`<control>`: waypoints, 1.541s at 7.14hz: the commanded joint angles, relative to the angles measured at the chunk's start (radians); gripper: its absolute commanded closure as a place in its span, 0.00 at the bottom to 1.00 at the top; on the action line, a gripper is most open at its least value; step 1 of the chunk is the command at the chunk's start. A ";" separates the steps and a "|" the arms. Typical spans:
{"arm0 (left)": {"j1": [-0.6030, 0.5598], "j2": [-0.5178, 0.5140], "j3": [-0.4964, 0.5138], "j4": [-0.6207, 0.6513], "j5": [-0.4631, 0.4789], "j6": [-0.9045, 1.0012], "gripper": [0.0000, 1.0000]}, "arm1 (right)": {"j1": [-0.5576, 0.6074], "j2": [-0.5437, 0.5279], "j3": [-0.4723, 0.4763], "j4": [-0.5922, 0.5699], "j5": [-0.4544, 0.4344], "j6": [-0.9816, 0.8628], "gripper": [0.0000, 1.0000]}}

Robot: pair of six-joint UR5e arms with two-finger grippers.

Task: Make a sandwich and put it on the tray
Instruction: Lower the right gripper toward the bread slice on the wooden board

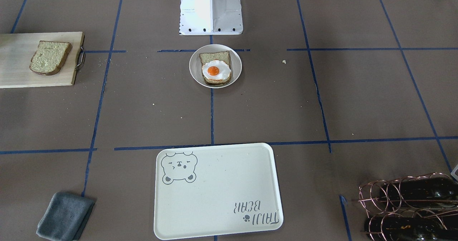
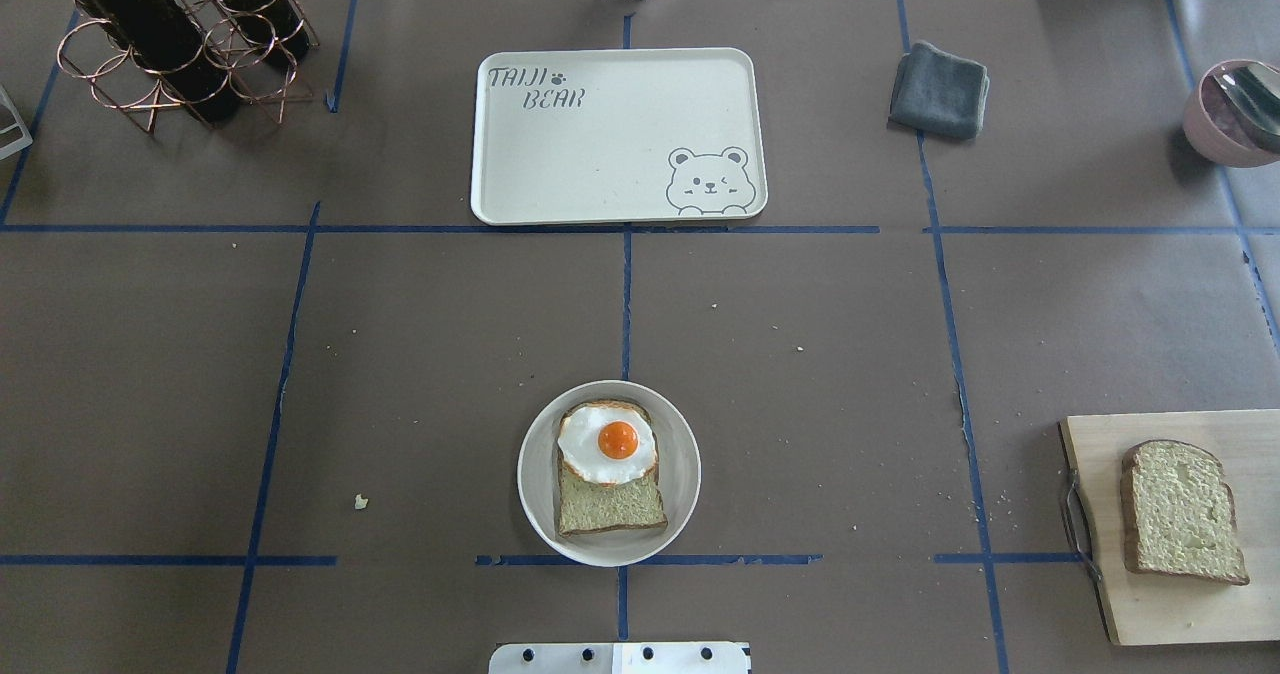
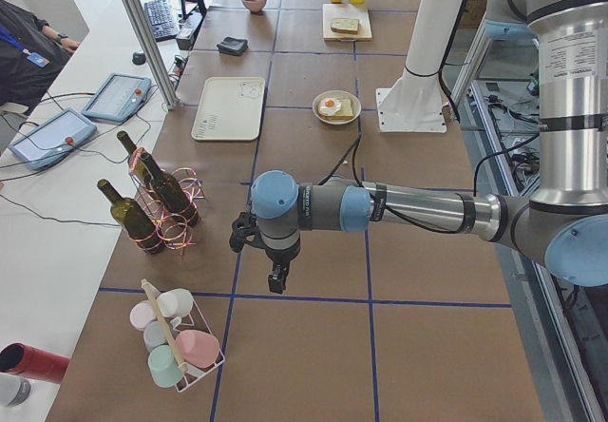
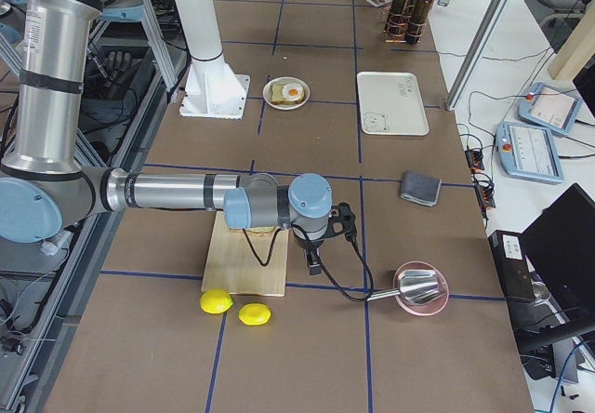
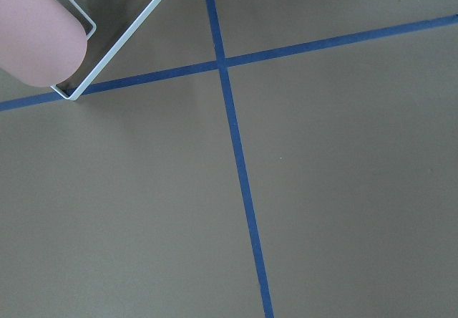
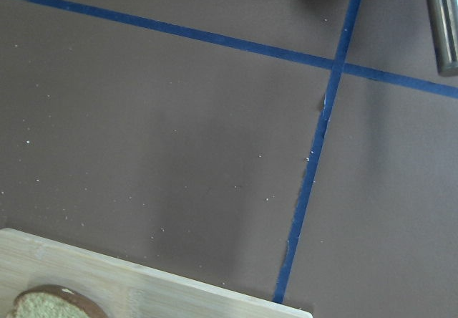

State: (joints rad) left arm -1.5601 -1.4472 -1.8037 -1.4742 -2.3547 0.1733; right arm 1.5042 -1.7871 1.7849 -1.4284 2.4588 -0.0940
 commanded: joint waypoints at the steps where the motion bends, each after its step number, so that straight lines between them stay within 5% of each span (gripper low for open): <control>1: 0.000 0.001 0.001 0.000 0.000 0.000 0.00 | -0.100 -0.114 0.010 0.426 0.026 0.258 0.00; 3: 0.000 0.001 0.001 -0.003 -0.002 0.000 0.00 | -0.267 -0.192 0.007 0.789 0.016 0.718 0.03; 4: 0.000 0.001 0.001 -0.002 -0.002 0.000 0.00 | -0.371 -0.233 0.005 0.900 -0.059 0.847 0.14; 7: 0.000 0.001 0.000 0.000 -0.002 0.002 0.00 | -0.623 -0.253 -0.031 1.061 -0.275 1.041 0.19; 8: 0.000 -0.001 0.000 -0.002 -0.002 0.002 0.00 | -0.668 -0.253 -0.065 1.148 -0.305 1.103 0.21; 11: 0.000 -0.001 -0.002 -0.003 -0.002 0.000 0.00 | -0.682 -0.294 -0.079 1.166 -0.308 1.113 0.37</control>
State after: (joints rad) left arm -1.5601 -1.4480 -1.8050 -1.4770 -2.3562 0.1746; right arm 0.8278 -2.0611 1.7128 -0.2689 2.1540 1.0178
